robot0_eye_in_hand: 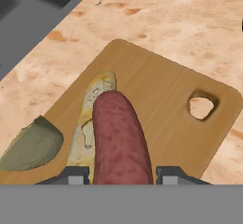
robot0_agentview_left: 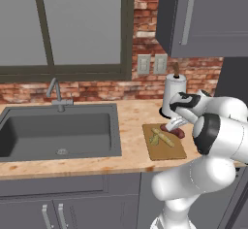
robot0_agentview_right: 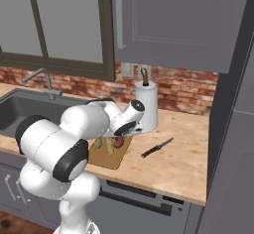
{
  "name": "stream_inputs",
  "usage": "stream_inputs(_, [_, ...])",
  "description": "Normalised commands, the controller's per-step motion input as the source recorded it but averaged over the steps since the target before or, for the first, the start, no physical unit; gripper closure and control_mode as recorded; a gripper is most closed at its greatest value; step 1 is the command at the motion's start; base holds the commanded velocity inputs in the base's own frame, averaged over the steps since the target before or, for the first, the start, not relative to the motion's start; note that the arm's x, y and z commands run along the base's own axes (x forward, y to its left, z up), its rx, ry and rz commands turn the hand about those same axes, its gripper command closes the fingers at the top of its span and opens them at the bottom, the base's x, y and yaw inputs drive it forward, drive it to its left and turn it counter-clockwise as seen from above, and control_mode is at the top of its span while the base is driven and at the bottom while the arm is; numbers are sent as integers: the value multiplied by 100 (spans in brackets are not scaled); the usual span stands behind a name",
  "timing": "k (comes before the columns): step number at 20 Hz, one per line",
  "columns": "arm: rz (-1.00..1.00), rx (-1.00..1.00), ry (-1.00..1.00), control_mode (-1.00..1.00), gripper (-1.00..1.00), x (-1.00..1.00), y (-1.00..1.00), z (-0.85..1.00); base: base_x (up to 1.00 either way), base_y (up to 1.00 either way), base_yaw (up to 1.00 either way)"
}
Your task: Retrieve the sausage and cheese from the fridge and place them on the cutting board on the counter.
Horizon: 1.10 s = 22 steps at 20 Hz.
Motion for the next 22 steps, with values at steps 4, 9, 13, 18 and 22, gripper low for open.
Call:
stream_inputs(4, [0,1,0,-100,100,11,0,-33,0,0,0])
stream_inputs(9, [0,5,0,-100,100,21,-1,-18,0,0,0])
stream_inputs(13, [0,3,0,-100,100,7,0,-23,0,0,0])
stream_inputs(18, [0,0,0,-100,100,-10,12,-29,0,0,0])
stream_inputs(22, [-7,5,0,-100,100,-12,18,-17,0,0,0])
